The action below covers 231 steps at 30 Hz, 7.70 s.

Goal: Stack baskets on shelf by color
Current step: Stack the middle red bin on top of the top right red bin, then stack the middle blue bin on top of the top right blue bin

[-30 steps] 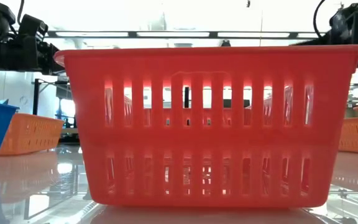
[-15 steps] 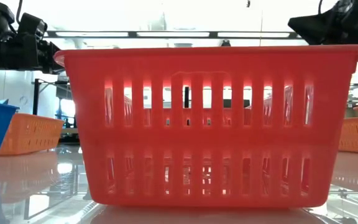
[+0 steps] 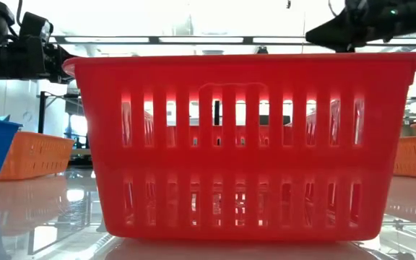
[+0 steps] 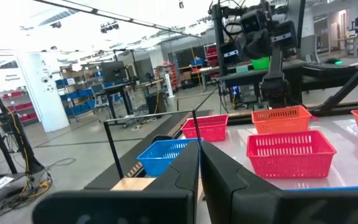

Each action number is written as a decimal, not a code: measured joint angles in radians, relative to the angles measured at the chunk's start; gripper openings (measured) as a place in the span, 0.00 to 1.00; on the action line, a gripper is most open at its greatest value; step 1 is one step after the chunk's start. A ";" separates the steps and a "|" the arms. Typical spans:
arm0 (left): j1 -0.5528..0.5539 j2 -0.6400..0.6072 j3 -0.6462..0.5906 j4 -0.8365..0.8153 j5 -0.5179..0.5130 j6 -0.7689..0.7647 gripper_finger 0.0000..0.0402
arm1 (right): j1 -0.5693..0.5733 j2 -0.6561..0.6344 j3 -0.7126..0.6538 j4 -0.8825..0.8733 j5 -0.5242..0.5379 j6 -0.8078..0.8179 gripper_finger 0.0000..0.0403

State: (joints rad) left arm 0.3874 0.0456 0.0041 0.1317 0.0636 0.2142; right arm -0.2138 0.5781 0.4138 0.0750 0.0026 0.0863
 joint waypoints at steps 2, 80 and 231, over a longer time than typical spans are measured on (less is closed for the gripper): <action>0.000 0.000 0.000 -0.002 0.000 -0.007 0.00 | 0.001 0.055 0.065 -0.091 -0.001 0.019 0.17; -0.001 0.069 0.000 0.032 0.012 -0.053 0.00 | 0.219 0.630 0.722 -1.537 0.498 -0.136 0.02; -0.130 0.514 0.070 0.298 0.102 -0.130 0.00 | 0.580 0.644 0.330 -0.288 0.354 0.227 0.05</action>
State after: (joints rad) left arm 0.2576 0.5594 0.0742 0.4298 0.1653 0.0837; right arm 0.3664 1.2217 0.7437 -0.2133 0.3564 0.3131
